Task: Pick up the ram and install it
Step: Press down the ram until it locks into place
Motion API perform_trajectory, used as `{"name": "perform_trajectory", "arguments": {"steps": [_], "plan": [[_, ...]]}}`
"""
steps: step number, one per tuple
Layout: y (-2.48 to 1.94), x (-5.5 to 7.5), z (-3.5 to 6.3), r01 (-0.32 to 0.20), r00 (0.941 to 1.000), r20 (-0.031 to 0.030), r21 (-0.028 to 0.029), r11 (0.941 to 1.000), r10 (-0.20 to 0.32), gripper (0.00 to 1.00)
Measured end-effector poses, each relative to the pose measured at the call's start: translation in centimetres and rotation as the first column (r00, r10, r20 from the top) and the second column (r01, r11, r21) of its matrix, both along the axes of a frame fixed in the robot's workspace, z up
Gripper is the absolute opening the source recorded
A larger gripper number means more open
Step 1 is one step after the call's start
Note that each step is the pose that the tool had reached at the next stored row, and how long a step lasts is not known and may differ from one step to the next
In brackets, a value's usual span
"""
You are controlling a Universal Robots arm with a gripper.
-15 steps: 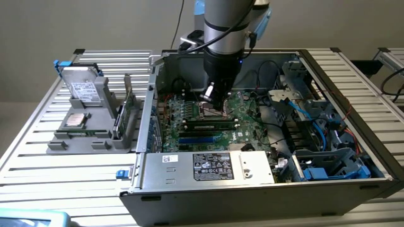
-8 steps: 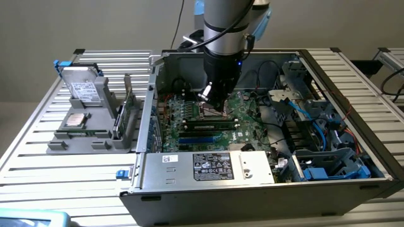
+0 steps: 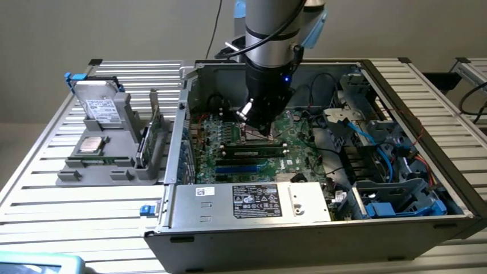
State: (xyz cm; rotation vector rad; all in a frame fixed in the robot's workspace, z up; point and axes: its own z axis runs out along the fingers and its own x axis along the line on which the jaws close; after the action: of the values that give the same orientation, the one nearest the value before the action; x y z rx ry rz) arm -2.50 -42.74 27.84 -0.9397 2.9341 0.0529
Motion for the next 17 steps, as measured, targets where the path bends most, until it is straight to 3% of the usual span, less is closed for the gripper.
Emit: {"name": "perform_trajectory", "arguments": {"steps": [3, 7, 13, 15, 17], "plan": [[0.00, 0.00, -0.06, 0.054, 0.9985, 0.0001, 0.0001, 0.9985, -0.054, 0.11], [0.00, 0.00, -0.12, 0.125, 0.9922, 0.0000, 0.0000, 0.9922, -0.125, 0.11], [0.00, 0.00, -0.25, 0.229, 0.9734, 0.0000, 0.0004, 0.9734, -0.229, 0.11], [0.00, 0.00, -0.29, 0.256, 0.9667, -0.0043, -0.0009, 0.9667, -0.256, 0.11], [0.00, 0.00, -0.33, 0.280, 0.9599, -0.0129, -0.0033, 0.9600, -0.280, 0.11]]}}
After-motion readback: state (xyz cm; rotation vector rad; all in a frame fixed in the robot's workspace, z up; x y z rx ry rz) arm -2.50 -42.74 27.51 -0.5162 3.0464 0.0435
